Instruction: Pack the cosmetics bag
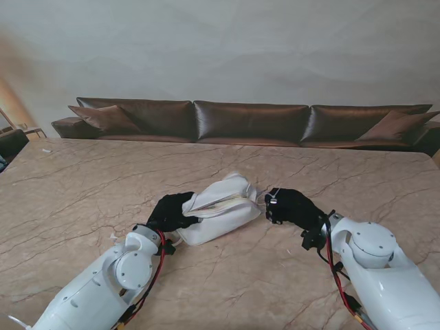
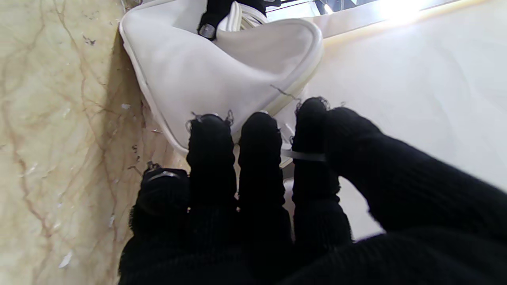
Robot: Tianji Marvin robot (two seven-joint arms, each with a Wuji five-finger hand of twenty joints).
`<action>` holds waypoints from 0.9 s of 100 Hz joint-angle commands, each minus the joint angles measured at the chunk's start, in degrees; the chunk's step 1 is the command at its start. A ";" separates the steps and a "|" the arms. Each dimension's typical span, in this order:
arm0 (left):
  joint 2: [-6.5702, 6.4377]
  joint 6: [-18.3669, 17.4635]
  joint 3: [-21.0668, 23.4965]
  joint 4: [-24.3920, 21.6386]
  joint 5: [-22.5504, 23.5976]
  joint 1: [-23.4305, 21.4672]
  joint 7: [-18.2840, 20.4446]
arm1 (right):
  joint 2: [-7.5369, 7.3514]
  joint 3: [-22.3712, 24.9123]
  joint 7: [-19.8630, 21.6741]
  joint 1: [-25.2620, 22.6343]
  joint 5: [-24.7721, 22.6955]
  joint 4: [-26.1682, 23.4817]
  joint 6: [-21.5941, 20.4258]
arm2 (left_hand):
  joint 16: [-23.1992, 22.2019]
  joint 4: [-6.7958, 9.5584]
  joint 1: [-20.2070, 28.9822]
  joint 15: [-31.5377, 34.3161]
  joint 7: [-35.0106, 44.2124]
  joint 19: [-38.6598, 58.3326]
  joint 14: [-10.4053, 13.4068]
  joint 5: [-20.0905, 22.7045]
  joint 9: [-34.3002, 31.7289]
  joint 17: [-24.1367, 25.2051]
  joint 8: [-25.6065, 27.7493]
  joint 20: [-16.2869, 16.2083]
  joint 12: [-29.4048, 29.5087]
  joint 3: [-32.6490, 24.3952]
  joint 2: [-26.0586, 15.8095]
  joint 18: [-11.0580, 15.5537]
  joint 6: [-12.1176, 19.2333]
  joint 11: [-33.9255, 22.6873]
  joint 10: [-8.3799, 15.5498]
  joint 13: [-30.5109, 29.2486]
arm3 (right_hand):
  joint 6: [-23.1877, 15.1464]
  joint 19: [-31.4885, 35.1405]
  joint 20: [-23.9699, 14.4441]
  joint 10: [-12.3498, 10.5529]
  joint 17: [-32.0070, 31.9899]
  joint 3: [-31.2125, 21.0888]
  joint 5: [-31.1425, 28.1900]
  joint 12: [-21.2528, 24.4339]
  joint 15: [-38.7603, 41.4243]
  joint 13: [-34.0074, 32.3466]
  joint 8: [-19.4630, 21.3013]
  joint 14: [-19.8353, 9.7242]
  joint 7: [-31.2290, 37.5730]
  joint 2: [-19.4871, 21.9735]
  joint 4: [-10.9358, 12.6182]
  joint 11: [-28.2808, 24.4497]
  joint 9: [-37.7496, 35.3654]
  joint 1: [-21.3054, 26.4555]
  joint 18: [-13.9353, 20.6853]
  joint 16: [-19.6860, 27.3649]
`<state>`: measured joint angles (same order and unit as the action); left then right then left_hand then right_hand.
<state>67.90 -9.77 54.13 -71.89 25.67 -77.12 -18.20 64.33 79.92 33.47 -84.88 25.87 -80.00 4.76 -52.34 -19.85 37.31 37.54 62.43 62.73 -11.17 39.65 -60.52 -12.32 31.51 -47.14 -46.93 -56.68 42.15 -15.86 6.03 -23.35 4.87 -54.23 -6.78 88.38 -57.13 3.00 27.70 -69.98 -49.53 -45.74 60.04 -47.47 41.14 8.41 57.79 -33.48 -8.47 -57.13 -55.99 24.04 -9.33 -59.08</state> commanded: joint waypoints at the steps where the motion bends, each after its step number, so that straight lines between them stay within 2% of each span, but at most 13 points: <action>1: 1.50 0.92 -0.55 1.61 -2.38 -2.13 1.70 | -0.06 0.22 0.34 -0.68 0.12 0.88 -0.14 | -3.37 3.62 18.18 3.18 0.56 3.36 -0.78 5.34 -2.57 -0.92 3.87 -1.94 1.05 -7.60 -7.18 -0.02 4.46 -7.51 2.09 -4.45 | -8.57 0.21 -1.01 -1.50 -0.10 -0.62 -3.15 -0.74 -0.37 -0.34 2.25 0.32 3.43 0.24 1.59 1.24 -1.25 0.78 0.25 -0.36; 3: 1.68 0.66 -0.47 1.63 -3.17 -2.22 1.62 | -0.04 0.27 0.40 -0.71 0.18 1.11 -0.19 | -3.41 4.82 19.36 4.77 0.88 4.30 -1.16 6.31 -2.30 -1.53 6.99 -2.10 1.78 -7.47 -8.63 -0.18 4.30 -10.50 1.79 -5.04 | -8.59 0.20 -1.01 -1.49 -0.10 -0.61 -3.17 -0.76 -0.37 -0.34 2.40 0.32 3.42 0.23 1.63 1.24 -1.23 0.75 0.24 -0.37; 8: 1.98 0.00 -0.42 1.76 -4.13 -2.28 1.29 | 0.05 0.42 0.48 -0.85 0.44 1.57 -0.26 | -4.09 7.49 21.22 9.20 3.48 6.30 -1.84 8.34 -2.78 -3.02 10.71 -2.05 1.80 -8.08 -10.73 -0.91 4.57 -16.11 2.16 -6.64 | -8.58 0.02 -1.00 -1.53 -0.28 -0.43 -3.19 -0.81 -0.46 -0.13 2.77 0.29 3.25 0.37 1.67 1.27 -1.04 0.76 0.25 -0.39; 13: 2.07 -0.48 -0.51 1.92 -3.80 -2.15 0.75 | 0.23 0.48 0.17 -0.96 0.84 1.96 -0.47 | -4.62 9.80 22.47 15.40 6.74 9.52 -2.15 10.77 -4.09 -5.26 14.60 1.97 2.56 -9.33 -11.19 -3.02 5.35 -21.72 2.80 -8.58 | -8.59 -0.07 -1.01 -1.61 -0.30 -0.37 -3.20 -0.85 -0.42 -0.22 3.00 0.29 3.04 0.28 1.71 1.27 -1.06 0.84 0.25 -0.43; 19: 2.09 -0.18 -0.60 1.78 -2.53 -2.04 -0.45 | 0.43 0.55 -0.05 -1.06 1.50 2.24 -0.54 | -4.80 9.35 23.83 23.20 9.41 13.29 -1.99 13.05 -6.76 -8.98 18.28 3.49 0.76 -11.83 -8.08 -5.10 6.67 -25.82 3.14 -11.67 | -8.32 -0.19 -1.05 -1.40 -0.45 -0.20 -3.11 -0.89 -0.48 -0.09 3.16 0.37 2.69 0.31 1.66 1.33 -0.96 1.00 0.23 -0.47; 24: 2.04 0.89 -0.50 1.05 -1.35 -2.25 -1.33 | 0.48 0.52 -0.13 -1.07 1.69 2.34 -0.62 | -5.58 9.31 24.74 27.84 10.20 15.62 -2.71 14.82 -8.68 -11.41 20.11 3.78 -1.22 -14.23 -4.91 -6.40 7.03 -27.41 2.15 -13.84 | -8.32 -0.26 -1.06 -1.36 -0.52 -0.07 -2.98 -0.88 -0.52 0.02 3.13 0.39 2.45 0.36 1.57 1.40 -0.85 1.08 0.19 -0.48; 36: 1.05 3.89 0.13 -1.80 3.86 -2.88 -1.63 | 0.58 0.23 -0.21 -0.88 2.02 2.42 -1.24 | -6.22 9.52 24.60 32.27 9.76 18.39 -3.15 18.46 -12.40 -15.32 21.83 5.49 -3.48 -20.65 1.98 -8.08 7.47 -28.13 0.15 -17.59 | -8.55 -0.55 -1.10 -1.50 -0.78 0.33 -2.87 -0.84 -0.80 0.44 3.02 0.18 1.97 0.58 1.33 1.66 -0.52 1.24 0.26 -0.47; 40: 0.66 5.08 0.37 -2.74 5.72 -3.08 -1.56 | 0.65 0.07 -0.39 -0.76 2.20 2.40 -1.45 | -6.19 9.56 24.33 34.06 9.58 19.09 -3.34 19.75 -13.76 -16.56 22.02 6.18 -3.85 -23.22 4.60 -8.55 7.61 -28.23 0.83 -17.88 | -8.65 -0.77 -1.09 -1.49 -0.98 0.48 -2.78 -0.85 -0.92 0.62 2.92 0.16 1.79 0.59 1.23 1.73 -0.42 1.32 0.33 -0.46; 44: 0.29 6.38 0.55 -3.58 7.46 -3.22 -1.47 | 0.70 -0.16 -0.64 -0.60 2.20 2.42 -1.71 | -4.46 9.36 24.16 36.63 9.36 19.89 -3.77 21.27 -15.18 -17.76 21.94 7.07 -4.15 -26.22 7.59 -8.99 7.42 -28.36 0.18 -18.05 | -8.76 -0.94 -1.09 -1.54 -1.13 0.59 -2.74 -0.85 -1.04 0.79 2.69 0.12 1.53 0.58 1.16 1.81 -0.33 1.35 0.39 -0.46; 55: -0.57 9.25 0.22 -4.53 11.07 -2.98 -0.60 | 0.94 -1.17 -2.06 -0.14 1.94 2.37 -2.67 | 0.25 10.15 23.05 42.19 9.14 21.71 -4.20 24.56 -17.73 -20.95 21.34 9.27 -4.58 -33.06 14.56 -9.93 7.21 -29.45 -0.70 -18.66 | -8.85 -1.36 -1.24 -1.58 -1.43 0.84 -2.99 -0.94 -1.21 1.08 0.67 -0.03 0.40 0.05 0.65 2.01 -0.20 1.55 0.58 -0.56; 66: -1.24 10.44 -1.38 -4.01 13.15 -2.01 1.28 | 1.00 -2.01 -2.52 0.37 1.78 2.29 -3.47 | 2.27 13.59 22.91 44.23 8.94 22.46 -4.19 25.88 -17.89 -21.97 21.16 10.28 -4.41 -33.26 16.54 -10.07 7.52 -31.30 -0.68 -18.91 | -8.73 -1.55 -1.38 -1.57 -1.57 0.65 -3.08 -1.01 -1.22 1.26 -0.43 -0.03 0.45 -0.21 0.34 2.08 -0.21 1.66 0.64 -0.70; 73: -1.43 10.74 -2.59 -3.39 13.37 -1.27 2.40 | 0.88 -2.25 -2.61 0.49 1.43 1.67 -3.55 | 3.06 15.09 22.96 44.95 8.90 22.83 -4.41 26.35 -17.93 -22.47 21.15 10.64 -4.05 -33.27 17.05 -10.25 7.26 -32.02 -0.98 -19.00 | -8.63 -1.61 -1.46 -1.36 -1.67 0.56 -3.24 -1.08 -1.13 1.17 -0.83 0.01 0.63 -0.44 0.28 2.07 -0.39 1.64 0.59 -0.80; 90: -1.80 10.88 -5.43 -2.02 14.04 0.62 4.52 | 0.09 -2.15 -2.41 0.50 -1.14 -0.96 -3.43 | 3.93 16.13 22.31 45.51 8.78 23.35 -3.99 26.19 -17.87 -22.62 21.16 11.09 -3.41 -33.27 17.46 -9.62 7.35 -32.50 -0.53 -18.96 | -8.78 -1.54 -1.69 -1.70 -1.19 0.24 -3.16 -1.30 -1.03 0.71 -1.72 -0.23 0.85 -0.61 0.22 2.10 -0.68 1.28 0.66 -0.89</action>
<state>66.42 0.61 50.03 -77.02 39.33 -75.17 -15.73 64.64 77.49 30.71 -84.84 24.25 -78.20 1.56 -46.26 -16.23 40.68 60.75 61.90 83.12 -13.44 55.20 -69.66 -34.26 50.92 -36.81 -47.55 -57.16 58.67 -24.15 4.69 -44.92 1.65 -65.19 -6.35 86.78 -57.85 2.83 26.27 -69.35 -49.53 -46.27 58.69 -46.32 40.42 8.42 57.69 -33.39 -8.53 -56.64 -56.71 24.44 -9.30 -59.13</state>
